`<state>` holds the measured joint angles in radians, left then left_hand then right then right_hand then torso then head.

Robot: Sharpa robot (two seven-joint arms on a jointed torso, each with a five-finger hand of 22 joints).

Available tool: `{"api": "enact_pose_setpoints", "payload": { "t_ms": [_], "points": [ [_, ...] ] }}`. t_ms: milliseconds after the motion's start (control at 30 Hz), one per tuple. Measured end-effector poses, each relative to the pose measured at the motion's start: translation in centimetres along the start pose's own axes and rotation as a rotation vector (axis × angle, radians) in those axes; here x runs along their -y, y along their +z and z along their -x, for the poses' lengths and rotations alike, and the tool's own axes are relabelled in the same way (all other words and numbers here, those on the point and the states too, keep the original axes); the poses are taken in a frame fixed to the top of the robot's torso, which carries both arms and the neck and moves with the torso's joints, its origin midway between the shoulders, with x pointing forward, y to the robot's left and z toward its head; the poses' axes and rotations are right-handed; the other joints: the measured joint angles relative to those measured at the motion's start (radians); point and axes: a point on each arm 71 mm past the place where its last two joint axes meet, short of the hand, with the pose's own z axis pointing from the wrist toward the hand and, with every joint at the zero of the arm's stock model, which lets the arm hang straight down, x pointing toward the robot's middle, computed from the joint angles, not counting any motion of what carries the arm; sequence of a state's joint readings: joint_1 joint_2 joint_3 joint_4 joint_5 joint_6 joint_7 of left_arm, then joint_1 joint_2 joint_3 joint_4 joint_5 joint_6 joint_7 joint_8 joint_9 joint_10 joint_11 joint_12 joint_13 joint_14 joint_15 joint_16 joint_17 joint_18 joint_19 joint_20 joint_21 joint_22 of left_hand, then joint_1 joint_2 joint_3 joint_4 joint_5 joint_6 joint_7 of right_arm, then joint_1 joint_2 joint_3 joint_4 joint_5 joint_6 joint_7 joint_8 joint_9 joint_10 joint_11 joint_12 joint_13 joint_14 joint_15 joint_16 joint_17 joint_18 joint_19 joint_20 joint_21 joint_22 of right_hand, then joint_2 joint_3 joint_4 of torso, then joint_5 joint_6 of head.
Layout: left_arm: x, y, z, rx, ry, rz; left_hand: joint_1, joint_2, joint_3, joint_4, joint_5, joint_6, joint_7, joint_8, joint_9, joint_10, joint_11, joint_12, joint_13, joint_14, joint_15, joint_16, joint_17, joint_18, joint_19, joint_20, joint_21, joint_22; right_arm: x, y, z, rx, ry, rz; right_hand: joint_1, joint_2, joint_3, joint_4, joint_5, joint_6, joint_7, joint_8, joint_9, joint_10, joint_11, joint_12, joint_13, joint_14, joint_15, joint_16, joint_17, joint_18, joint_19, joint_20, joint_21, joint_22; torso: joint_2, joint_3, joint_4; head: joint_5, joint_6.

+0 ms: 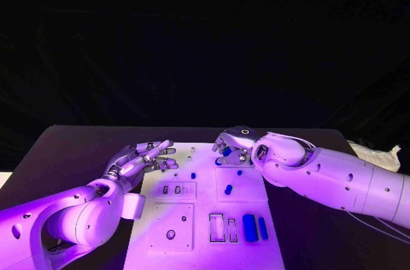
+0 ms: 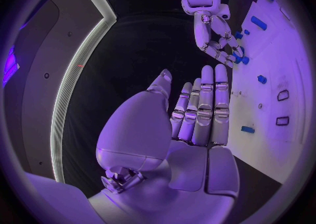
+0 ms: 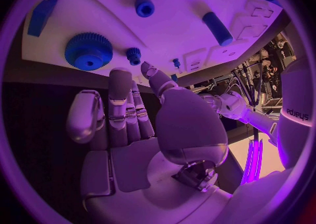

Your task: Assemble the parts on the task board

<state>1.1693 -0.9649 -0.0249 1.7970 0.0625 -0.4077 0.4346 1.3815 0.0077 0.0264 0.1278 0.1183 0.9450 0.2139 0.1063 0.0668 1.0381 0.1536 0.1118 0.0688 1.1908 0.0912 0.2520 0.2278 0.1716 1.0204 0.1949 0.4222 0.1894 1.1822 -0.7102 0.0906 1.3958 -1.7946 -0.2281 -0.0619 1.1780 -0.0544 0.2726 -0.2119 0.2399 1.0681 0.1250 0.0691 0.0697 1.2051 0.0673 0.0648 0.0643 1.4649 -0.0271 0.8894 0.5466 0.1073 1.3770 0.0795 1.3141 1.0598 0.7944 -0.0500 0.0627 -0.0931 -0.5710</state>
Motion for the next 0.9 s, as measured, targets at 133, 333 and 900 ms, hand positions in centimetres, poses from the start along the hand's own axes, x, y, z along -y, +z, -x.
{"api": "enact_pose_setpoints", "payload": {
  "t_ms": [133,333,900],
  "points": [
    [0.00,0.00,0.04,0.001,0.000,0.002,0.000,0.000,0.000,0.000,0.000,0.000,0.000,0.000,0.000,0.000,0.000,0.000,0.000,0.000,0.000,0.000,0.002,0.000,0.000,0.000,0.000,0.000,0.06,-0.05,-0.11,-0.022,-0.018,-0.009,0.004,-0.004,0.000,0.009,0.000,0.000,0.000,0.000,0.000,-0.003,-0.003,0.000,0.001,0.000,0.000,0.041,0.043,0.000,0.000,0.000,0.019,0.028,0.004,-0.0003,0.0005,0.000,0.001],
    [-0.01,0.00,0.13,0.003,0.001,0.006,0.000,0.000,0.000,0.000,0.000,0.000,0.000,-0.001,0.000,-0.001,0.001,-0.004,-0.001,0.000,0.000,0.000,0.004,0.000,0.000,0.000,0.000,0.001,0.17,-0.17,-0.37,-0.065,-0.032,-0.020,0.004,-0.004,-0.001,0.022,-0.006,0.000,0.000,0.000,0.000,-0.004,-0.004,0.000,0.001,0.000,0.000,0.095,0.105,-0.015,0.003,0.003,0.043,0.069,0.009,0.0002,0.0011,-0.002,0.001],
    [-0.07,0.03,0.21,0.005,0.000,0.015,0.000,0.000,-0.003,-0.003,0.000,0.000,0.000,-0.004,0.000,-0.004,0.003,-0.004,-0.001,0.000,0.000,0.000,0.007,0.000,0.000,0.000,0.004,0.002,0.22,0.04,-0.54,-0.107,-0.035,-0.029,0.034,0.018,0.051,0.059,-0.051,0.017,-0.009,0.000,0.003,-0.003,-0.004,0.000,0.002,0.000,0.000,0.190,0.211,-0.015,0.003,0.003,0.061,0.086,0.016,-0.0010,0.0042,-0.005,0.004]
  ]
}}
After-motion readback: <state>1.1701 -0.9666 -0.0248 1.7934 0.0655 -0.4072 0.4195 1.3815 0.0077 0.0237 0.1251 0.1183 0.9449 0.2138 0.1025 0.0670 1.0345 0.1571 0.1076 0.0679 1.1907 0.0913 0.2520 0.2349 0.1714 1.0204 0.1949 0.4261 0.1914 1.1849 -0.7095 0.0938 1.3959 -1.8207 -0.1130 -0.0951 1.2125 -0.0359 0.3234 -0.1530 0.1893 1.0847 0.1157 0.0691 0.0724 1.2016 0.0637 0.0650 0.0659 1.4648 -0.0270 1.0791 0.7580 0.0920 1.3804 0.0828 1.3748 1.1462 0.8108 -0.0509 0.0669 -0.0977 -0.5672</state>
